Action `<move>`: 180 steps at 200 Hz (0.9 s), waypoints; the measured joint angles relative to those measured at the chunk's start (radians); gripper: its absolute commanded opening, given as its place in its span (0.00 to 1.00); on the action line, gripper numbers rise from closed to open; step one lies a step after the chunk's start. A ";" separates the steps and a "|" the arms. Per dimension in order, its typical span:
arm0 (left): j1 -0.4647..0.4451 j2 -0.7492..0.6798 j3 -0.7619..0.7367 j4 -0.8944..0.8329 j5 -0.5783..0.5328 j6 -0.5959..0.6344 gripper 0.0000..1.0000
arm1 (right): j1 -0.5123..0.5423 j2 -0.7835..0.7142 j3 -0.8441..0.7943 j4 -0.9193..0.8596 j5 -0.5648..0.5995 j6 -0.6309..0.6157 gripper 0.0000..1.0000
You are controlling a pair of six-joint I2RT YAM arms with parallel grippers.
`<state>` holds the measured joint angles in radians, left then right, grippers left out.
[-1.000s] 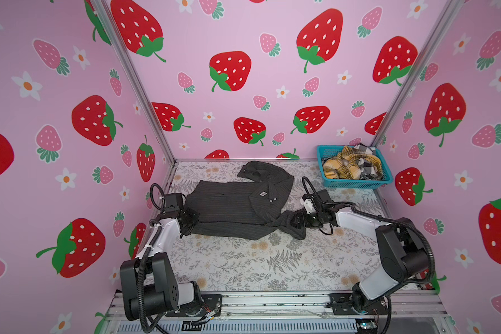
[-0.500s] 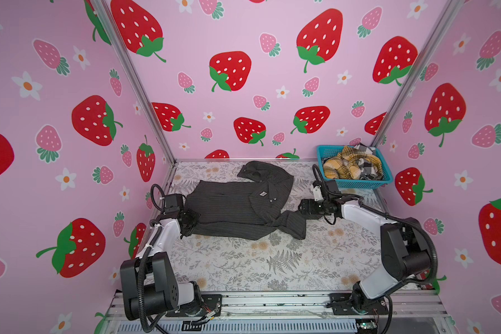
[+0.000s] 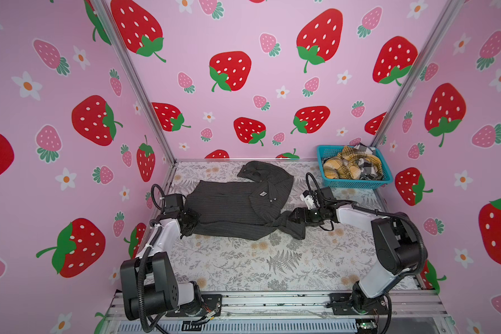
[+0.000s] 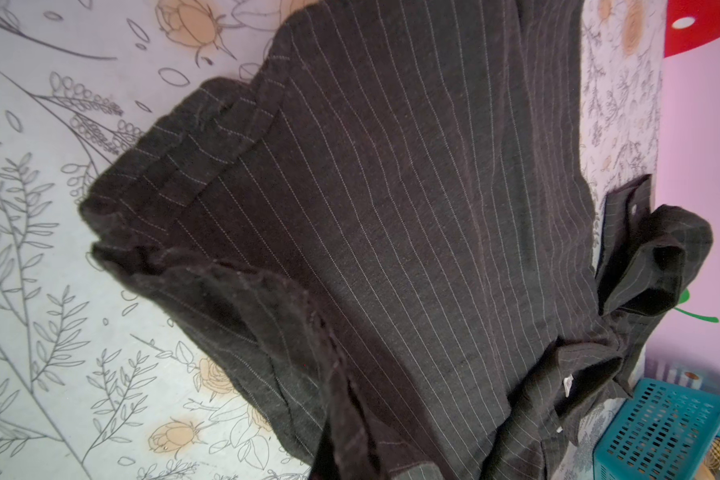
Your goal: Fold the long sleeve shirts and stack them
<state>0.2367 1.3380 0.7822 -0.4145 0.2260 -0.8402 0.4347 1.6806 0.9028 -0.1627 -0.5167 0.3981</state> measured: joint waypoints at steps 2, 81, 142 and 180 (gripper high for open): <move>0.000 0.000 0.000 0.000 0.000 0.000 0.00 | 0.003 -0.002 0.000 -0.003 0.005 0.002 0.91; -0.001 0.055 -0.016 0.038 -0.002 -0.005 0.00 | 0.064 0.003 0.071 -0.151 0.219 0.042 0.00; 0.019 0.581 0.907 -0.012 0.016 -0.095 0.00 | -0.080 0.478 1.350 -0.294 0.206 0.081 0.00; 0.044 0.661 1.558 -0.090 0.073 -0.128 0.00 | -0.172 0.379 1.520 -0.209 0.133 0.107 0.00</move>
<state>0.2810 1.9987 2.3405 -0.5049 0.2993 -0.9684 0.2630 2.0594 2.4229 -0.3721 -0.3836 0.5049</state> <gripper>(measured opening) 0.048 0.063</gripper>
